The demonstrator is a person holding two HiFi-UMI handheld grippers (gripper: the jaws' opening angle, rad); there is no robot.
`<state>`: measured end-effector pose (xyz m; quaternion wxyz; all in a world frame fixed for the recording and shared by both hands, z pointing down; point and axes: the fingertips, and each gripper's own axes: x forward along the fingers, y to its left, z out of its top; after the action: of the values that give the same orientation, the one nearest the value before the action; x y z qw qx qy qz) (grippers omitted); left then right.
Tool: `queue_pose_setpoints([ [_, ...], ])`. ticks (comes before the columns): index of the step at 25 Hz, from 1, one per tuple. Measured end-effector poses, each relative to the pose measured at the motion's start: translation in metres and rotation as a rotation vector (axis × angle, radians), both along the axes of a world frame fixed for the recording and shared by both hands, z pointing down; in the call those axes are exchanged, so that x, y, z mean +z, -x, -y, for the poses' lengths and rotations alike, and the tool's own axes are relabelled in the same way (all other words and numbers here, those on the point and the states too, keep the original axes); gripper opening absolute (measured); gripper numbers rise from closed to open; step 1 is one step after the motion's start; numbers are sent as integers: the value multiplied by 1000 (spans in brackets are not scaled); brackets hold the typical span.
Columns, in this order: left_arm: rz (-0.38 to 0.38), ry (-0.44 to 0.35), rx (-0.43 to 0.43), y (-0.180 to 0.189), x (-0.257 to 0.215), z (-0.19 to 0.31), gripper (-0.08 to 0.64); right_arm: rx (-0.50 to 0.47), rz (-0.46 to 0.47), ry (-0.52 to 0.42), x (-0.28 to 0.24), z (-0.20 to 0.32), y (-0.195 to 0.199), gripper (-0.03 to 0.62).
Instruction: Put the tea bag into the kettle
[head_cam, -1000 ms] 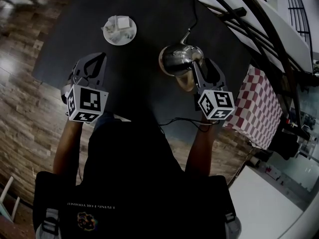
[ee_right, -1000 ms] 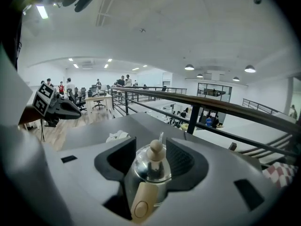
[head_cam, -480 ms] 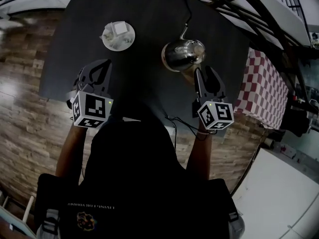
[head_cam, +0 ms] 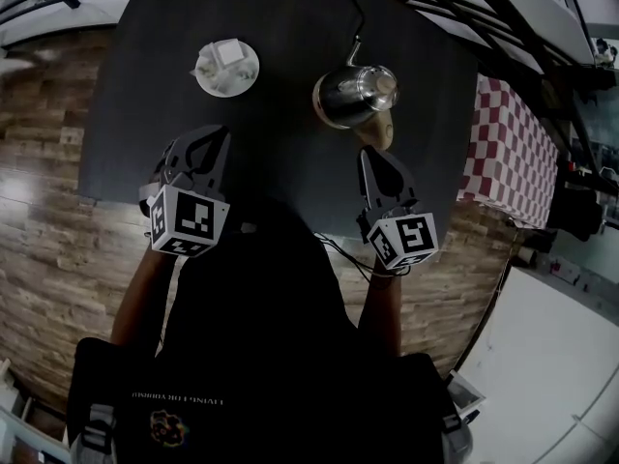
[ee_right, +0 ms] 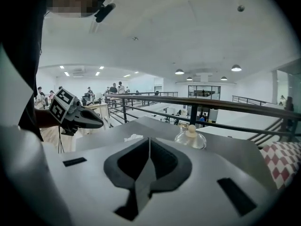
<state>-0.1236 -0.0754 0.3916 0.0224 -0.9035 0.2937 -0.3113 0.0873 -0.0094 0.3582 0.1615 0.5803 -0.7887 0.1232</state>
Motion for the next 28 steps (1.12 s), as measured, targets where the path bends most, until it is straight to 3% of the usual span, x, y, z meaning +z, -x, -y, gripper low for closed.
queue_pose_setpoints([
  [14, -8, 8, -2, -2, -6, -36, 5, -41, 17, 14, -1, -28, 18, 21],
  [28, -9, 4, 27, -34, -15, -97, 5, -121, 59, 9, 2, -83, 26, 21],
])
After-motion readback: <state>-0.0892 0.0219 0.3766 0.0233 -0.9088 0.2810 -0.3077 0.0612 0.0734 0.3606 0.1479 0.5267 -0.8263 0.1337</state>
